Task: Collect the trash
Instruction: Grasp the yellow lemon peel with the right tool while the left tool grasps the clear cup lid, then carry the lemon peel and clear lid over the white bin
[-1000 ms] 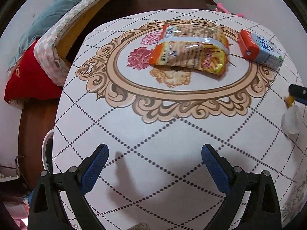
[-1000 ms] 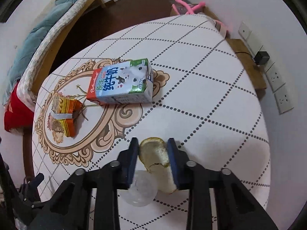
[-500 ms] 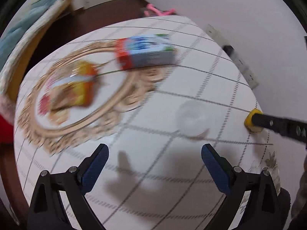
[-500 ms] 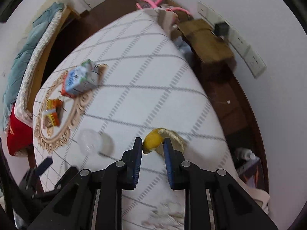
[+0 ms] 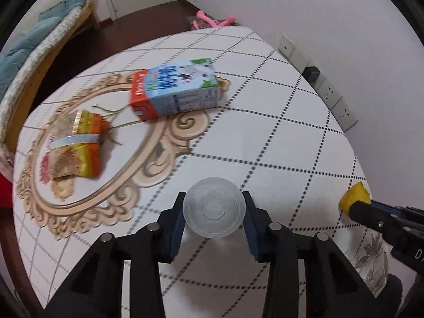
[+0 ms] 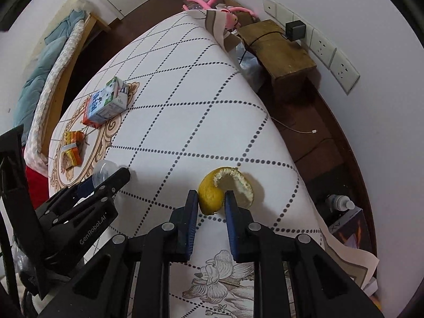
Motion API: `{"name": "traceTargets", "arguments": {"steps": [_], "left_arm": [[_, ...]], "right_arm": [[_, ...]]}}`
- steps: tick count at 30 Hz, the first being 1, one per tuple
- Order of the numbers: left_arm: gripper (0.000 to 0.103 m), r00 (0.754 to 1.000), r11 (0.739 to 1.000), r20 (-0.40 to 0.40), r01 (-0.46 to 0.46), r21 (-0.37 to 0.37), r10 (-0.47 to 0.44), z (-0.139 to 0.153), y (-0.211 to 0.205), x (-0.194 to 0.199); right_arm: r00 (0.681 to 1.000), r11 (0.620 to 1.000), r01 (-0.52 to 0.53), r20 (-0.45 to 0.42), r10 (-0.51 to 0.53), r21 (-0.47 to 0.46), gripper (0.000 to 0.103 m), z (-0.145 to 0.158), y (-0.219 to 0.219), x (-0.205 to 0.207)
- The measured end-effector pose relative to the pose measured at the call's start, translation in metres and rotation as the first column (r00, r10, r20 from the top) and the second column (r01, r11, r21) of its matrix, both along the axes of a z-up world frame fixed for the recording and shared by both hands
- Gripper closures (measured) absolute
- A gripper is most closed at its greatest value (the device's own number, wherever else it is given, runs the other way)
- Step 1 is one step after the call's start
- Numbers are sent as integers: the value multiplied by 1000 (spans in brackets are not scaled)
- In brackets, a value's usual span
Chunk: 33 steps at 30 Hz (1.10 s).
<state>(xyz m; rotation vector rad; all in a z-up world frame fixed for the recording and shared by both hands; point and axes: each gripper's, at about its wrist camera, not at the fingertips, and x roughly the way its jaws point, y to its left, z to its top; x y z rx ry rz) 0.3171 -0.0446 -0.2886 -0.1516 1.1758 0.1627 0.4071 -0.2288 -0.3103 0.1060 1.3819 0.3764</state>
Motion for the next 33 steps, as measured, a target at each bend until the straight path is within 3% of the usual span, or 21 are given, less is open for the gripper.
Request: {"name": "traceTargets", "arguments": {"steps": [10, 19, 26, 33], "left_arm": [[67, 992, 993, 100, -91, 81, 83, 48, 28, -68], [67, 962, 967, 162, -236, 96, 219, 109, 102, -171], [67, 907, 910, 217, -394, 130, 361, 151, 182, -260], [67, 835, 835, 245, -533, 135, 493, 164, 254, -337]], "right_arm": [[996, 997, -73, 46, 72, 35, 83, 33, 25, -27], [969, 963, -236, 109, 223, 126, 83, 86, 88, -89], [916, 892, -396, 158, 368, 220, 84, 125, 170, -154], [822, 773, -570, 188, 538, 280, 83, 154, 282, -228]]}}
